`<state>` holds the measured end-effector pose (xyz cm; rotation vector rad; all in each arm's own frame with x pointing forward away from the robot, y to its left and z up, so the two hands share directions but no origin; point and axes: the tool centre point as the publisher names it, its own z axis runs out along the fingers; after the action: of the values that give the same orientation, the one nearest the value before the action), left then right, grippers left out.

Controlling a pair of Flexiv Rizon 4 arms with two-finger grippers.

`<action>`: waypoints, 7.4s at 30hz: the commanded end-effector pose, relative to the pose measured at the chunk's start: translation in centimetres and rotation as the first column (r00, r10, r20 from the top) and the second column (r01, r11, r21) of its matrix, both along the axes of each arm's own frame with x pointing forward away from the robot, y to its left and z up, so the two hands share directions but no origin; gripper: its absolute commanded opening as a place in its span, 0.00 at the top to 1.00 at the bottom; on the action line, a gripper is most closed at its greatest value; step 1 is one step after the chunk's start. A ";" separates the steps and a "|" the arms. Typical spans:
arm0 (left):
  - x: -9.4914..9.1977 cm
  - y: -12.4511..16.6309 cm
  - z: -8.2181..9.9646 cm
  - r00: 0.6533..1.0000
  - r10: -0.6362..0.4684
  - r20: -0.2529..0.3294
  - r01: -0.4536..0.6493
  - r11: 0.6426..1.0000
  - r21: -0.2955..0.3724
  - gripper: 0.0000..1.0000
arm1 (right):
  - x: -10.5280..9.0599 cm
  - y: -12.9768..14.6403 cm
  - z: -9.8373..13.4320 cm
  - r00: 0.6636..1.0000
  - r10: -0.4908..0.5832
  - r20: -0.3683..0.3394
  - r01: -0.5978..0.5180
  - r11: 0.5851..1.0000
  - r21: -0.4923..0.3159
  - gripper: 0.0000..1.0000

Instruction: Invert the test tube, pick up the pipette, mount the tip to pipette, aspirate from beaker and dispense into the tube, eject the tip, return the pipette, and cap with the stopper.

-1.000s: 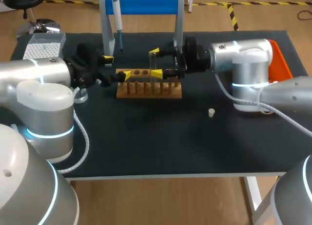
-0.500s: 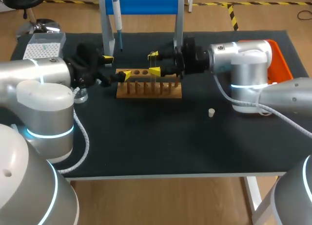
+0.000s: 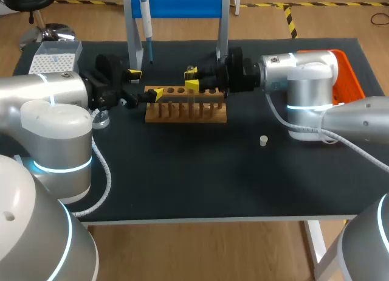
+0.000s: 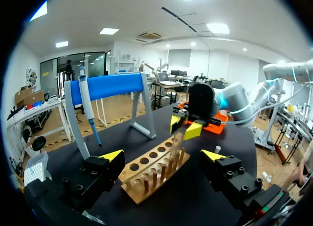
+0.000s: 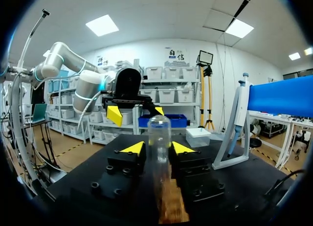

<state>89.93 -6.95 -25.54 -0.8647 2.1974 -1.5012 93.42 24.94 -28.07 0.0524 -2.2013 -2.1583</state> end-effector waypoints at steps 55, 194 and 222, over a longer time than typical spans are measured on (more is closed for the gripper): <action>-0.1 0.0 -0.2 1.000 0.001 0.006 -0.001 1.000 -0.006 0.00 | 1.4 -0.1 1.5 0.996 -0.056 -0.065 0.056 0.998 0.001 1.00; -0.1 0.0 -0.2 1.000 0.001 0.006 -0.001 1.000 -0.006 0.00 | -0.5 -5.5 8.1 -0.240 -0.064 -0.969 -0.098 0.994 -0.041 1.00; -0.1 0.0 -0.2 1.000 0.001 0.006 -0.001 1.000 -0.006 0.00 | -1.7 -5.8 8.3 0.041 -0.024 -0.999 -0.135 0.990 -0.029 1.00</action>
<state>89.93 -6.94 -25.54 -0.8647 2.1972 -1.5013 91.62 19.23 -19.80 -1.0595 -1.2608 -1.1277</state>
